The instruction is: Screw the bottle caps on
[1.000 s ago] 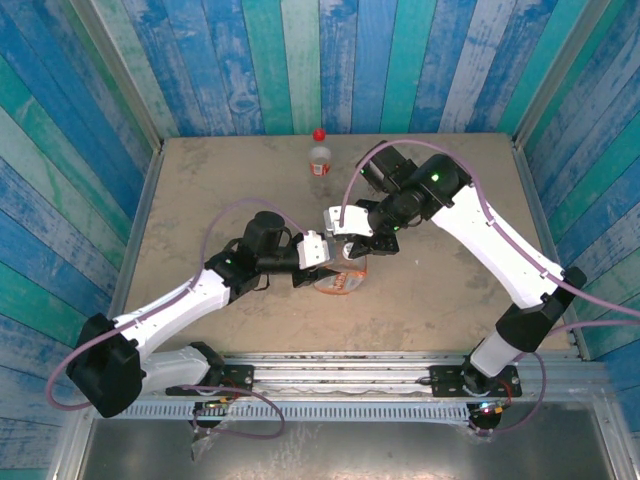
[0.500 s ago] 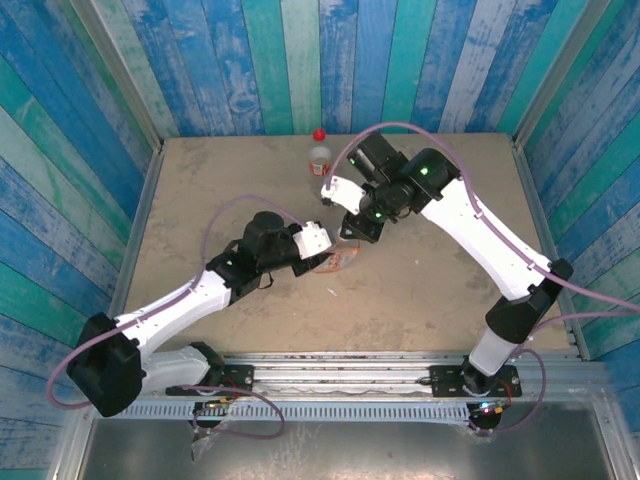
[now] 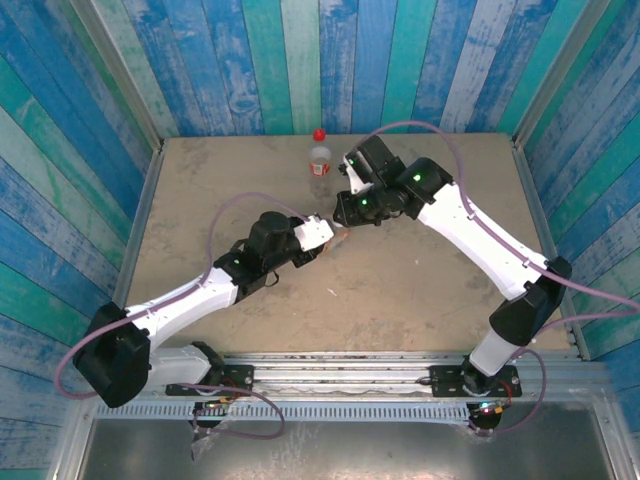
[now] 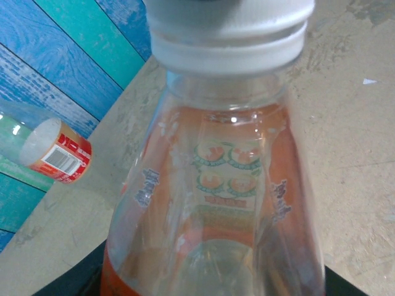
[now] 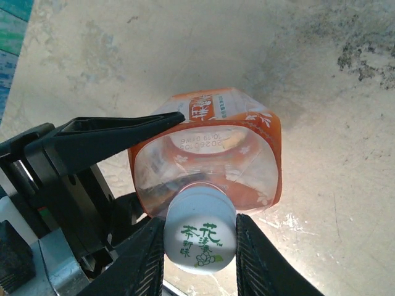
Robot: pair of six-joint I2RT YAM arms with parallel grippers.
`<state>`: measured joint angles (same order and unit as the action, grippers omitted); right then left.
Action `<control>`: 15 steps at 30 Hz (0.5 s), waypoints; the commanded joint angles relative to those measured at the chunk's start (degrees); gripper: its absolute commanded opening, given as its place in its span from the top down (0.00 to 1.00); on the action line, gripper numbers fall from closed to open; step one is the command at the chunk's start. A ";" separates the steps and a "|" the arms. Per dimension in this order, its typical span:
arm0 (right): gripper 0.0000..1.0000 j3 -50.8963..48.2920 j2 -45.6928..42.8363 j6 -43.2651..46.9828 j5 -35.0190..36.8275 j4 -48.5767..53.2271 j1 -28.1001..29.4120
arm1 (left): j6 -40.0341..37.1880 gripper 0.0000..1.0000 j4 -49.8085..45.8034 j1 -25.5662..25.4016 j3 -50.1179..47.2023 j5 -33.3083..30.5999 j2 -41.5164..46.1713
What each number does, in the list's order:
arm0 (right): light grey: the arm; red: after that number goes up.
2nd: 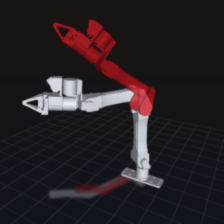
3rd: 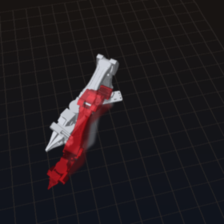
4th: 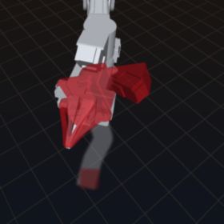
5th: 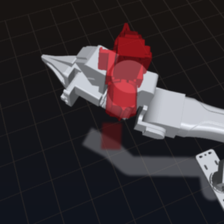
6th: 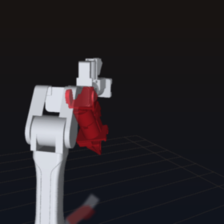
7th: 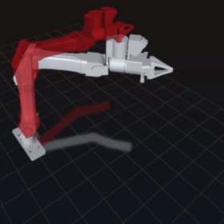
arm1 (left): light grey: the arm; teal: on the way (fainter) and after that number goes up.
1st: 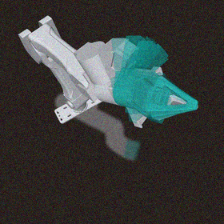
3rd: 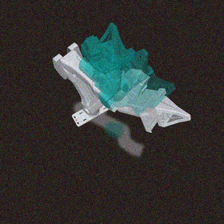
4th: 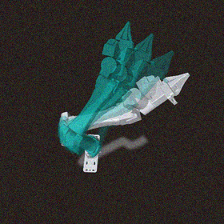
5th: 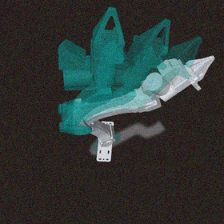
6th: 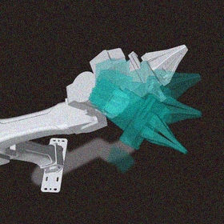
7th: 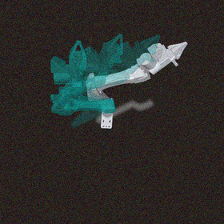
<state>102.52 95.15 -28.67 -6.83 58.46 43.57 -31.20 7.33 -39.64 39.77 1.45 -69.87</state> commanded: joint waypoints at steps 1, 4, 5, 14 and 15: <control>0.50 -0.57 -2.33 6.16 -1.21 1.96 -0.78 | 1.93 0.49 7.32 0.36 -0.53 -0.48 0.56; 0.33 -0.76 -5.79 21.72 1.14 0.96 -1.95 | 2.35 0.49 5.48 0.35 -1.33 3.05 1.19; 0.30 -1.27 -7.34 27.98 0.85 0.36 -2.32 | 2.82 0.49 4.95 0.37 -1.72 4.80 1.57; 0.28 -11.78 -20.23 73.92 -12.50 0.23 -2.11 | 1.89 0.49 0.53 0.35 -1.61 25.83 3.51; 0.28 -11.25 -20.02 75.87 -13.01 1.79 -1.86 | 2.02 0.48 0.28 0.35 -1.39 26.70 3.49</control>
<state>92.31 74.94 27.88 -13.76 57.12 41.12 -29.54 8.80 -39.31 37.32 20.25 -68.82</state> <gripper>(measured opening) 0.720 0.519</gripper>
